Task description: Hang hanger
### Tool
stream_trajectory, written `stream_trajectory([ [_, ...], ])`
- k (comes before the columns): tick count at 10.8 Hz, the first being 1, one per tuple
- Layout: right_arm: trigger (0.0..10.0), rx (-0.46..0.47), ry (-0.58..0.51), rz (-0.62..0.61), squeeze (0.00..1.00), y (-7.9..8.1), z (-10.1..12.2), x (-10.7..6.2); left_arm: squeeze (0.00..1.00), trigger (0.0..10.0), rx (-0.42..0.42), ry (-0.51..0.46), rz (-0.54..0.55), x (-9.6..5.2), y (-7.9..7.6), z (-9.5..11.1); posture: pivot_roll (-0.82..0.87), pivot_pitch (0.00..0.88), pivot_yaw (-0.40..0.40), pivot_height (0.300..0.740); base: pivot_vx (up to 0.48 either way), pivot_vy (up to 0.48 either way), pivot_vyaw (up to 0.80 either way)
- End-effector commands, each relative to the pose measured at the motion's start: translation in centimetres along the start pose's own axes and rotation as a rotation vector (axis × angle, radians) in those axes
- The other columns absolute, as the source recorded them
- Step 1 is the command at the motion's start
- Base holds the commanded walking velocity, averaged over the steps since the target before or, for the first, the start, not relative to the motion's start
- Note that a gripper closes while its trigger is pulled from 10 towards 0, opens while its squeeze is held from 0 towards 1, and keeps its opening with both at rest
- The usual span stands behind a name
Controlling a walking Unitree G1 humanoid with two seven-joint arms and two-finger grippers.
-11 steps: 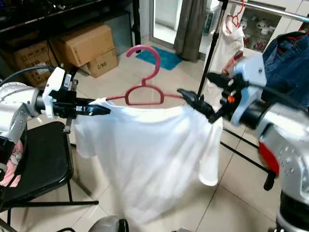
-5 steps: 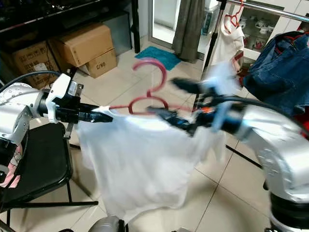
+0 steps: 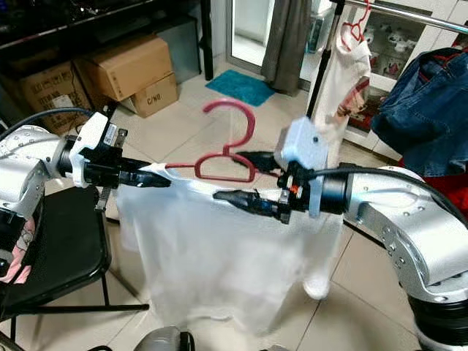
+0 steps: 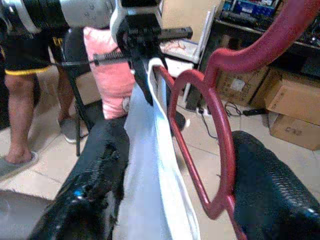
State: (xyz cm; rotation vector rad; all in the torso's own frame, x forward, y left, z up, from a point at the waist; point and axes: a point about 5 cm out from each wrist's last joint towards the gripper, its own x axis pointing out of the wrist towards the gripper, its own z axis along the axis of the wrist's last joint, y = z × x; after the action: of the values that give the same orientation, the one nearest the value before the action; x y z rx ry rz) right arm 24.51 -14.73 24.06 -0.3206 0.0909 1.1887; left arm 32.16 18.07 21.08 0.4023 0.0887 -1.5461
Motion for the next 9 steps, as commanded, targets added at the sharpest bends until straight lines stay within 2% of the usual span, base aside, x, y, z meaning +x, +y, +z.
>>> stream_trajectory([
  [1,0.0,-0.003,0.021,0.005,0.0,-0.04,-0.41,-0.09,0.0,0.0,0.044,-0.035,0.001,-0.24,0.44,1.45,0.02,0.02,0.043,0.74,0.0,0.0,0.0],
  [9,0.0,-0.005,0.027,0.039,0.0,-0.3,-0.58,-0.47,0.0,0.0,0.048,-0.05,0.025,-0.43,0.72,1.73,0.02,0.013,0.026,0.74,0.0,0.0,0.0],
])
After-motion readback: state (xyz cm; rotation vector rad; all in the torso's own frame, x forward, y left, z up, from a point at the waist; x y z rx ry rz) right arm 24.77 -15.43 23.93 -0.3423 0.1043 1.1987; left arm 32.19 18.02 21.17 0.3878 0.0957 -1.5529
